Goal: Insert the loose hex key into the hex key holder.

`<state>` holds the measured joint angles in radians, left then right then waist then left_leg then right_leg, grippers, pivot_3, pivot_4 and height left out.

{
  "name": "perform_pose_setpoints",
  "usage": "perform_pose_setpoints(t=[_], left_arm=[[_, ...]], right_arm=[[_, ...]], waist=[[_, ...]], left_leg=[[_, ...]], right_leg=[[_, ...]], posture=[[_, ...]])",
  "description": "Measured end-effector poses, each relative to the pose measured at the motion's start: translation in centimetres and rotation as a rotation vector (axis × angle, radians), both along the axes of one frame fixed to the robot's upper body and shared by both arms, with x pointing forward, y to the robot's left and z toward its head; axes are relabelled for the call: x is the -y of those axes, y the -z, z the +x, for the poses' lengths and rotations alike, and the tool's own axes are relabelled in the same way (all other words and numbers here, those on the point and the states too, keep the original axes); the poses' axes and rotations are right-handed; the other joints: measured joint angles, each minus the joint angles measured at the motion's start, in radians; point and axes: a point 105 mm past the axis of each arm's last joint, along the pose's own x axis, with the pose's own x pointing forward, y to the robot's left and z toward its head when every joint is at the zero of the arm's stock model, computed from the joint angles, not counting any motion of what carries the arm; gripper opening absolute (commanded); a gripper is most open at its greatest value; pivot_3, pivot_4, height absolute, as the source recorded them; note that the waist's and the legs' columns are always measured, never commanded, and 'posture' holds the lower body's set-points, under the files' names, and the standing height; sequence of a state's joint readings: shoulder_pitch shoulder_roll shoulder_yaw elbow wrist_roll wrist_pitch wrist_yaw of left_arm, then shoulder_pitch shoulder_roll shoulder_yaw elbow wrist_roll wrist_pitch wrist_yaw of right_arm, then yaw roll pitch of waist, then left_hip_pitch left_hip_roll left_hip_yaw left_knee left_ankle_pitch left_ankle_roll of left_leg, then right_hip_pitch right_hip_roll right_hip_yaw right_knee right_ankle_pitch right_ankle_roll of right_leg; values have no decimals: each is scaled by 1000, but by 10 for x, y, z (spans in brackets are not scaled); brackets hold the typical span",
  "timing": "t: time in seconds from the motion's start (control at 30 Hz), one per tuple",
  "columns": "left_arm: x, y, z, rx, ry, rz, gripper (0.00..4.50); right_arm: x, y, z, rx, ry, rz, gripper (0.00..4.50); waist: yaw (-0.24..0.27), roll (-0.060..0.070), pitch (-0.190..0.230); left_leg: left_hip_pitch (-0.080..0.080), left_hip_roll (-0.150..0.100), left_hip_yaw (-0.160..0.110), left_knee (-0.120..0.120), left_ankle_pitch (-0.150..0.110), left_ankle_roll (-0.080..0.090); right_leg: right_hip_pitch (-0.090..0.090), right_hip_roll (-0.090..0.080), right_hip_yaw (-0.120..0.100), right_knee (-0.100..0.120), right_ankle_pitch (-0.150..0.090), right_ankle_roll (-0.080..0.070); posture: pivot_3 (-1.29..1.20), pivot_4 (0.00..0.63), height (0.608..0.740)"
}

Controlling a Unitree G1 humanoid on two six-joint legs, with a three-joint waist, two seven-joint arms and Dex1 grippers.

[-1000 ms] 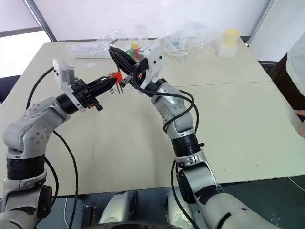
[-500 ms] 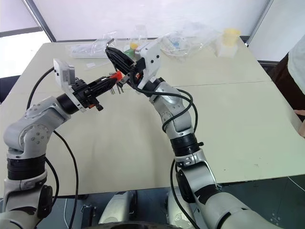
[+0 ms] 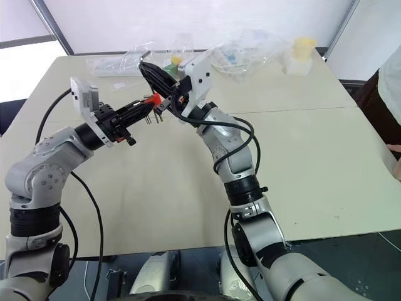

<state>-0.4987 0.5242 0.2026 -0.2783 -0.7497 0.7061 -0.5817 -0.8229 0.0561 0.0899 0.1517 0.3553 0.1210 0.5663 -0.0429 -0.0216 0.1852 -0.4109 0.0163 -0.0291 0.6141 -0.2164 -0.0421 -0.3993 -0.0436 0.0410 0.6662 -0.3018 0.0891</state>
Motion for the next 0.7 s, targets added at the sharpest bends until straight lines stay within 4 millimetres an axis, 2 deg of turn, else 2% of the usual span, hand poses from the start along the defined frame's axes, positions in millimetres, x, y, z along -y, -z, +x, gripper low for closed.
perform_pose_setpoints(t=[0.53,0.7], left_arm=[[0,0,0,0,1,-2,0],[1,-2,-1,6,2,-1,0]], right_arm=[[2,2,1,-2,6,-4,17],[3,8,2,-19,12,-7,17]], waist=[[0,0,0],[0,0,0]], left_leg=[[0,0,0,0,0,0],[0,0,0,0,0,0]], right_leg=[[0,0,0,0,0,0],[0,0,0,0,0,0]], posture=[[0,150,740],[0,150,740]])
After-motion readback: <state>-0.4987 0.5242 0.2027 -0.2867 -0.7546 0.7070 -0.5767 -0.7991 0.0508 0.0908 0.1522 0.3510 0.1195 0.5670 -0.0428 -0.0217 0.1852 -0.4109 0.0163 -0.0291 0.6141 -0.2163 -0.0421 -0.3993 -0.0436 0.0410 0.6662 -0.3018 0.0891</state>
